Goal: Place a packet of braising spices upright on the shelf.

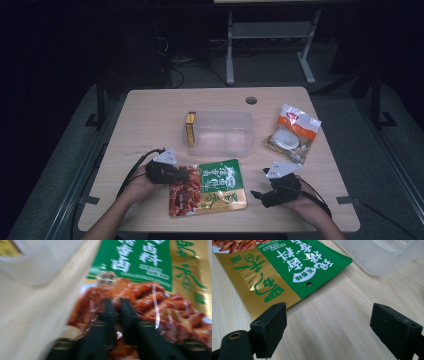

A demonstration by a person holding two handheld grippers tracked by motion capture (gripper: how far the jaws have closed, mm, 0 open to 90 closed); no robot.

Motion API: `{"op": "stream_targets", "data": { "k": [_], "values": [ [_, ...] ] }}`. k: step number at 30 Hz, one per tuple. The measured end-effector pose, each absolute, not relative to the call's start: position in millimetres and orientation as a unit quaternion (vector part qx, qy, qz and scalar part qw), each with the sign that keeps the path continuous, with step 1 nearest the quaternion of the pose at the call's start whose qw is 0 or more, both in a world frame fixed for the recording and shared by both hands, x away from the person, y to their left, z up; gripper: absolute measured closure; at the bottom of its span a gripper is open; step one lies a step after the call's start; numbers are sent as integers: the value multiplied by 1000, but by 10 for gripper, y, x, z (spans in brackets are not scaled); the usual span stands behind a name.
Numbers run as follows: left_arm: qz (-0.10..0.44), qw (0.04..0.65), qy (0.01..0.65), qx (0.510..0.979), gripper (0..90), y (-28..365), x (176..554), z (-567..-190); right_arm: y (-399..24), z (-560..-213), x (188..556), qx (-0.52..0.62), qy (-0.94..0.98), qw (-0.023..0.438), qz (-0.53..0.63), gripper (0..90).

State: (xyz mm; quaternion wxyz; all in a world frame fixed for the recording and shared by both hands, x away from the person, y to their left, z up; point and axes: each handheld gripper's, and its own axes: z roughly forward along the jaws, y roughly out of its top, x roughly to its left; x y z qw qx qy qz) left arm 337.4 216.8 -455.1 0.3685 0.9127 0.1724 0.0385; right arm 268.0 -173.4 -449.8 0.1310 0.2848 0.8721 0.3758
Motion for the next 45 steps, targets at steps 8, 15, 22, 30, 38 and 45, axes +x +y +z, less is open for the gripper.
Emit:
{"op": "stream_targets", "data": {
  "k": [8, 15, 22, 30, 38, 45],
  "values": [
    [7, 384, 154, 910, 342, 2205, 3542, -4607, -1738, -4510, 2694, 281, 874, 130, 374, 136],
    [4, 377, 136, 916, 174, 2117, 3500, -4664, -1736, -4510, 2691, 279, 875, 130, 373, 136],
    [8, 377, 124, 918, 152, 2048, 3547, -4688, -1728, -4516, 2688, 279, 876, 127, 371, 136],
    [11, 373, 120, 920, 183, 2023, 3521, -4704, -1732, -4516, 2689, 281, 876, 128, 372, 135],
    [23, 364, 107, 925, 462, 1990, 3439, -4651, -1723, -4517, 2685, 278, 878, 124, 369, 135],
    [21, 351, 105, 930, 701, 1940, 3406, -4615, -1711, -4521, 2682, 281, 877, 120, 370, 135]
  ]
}}
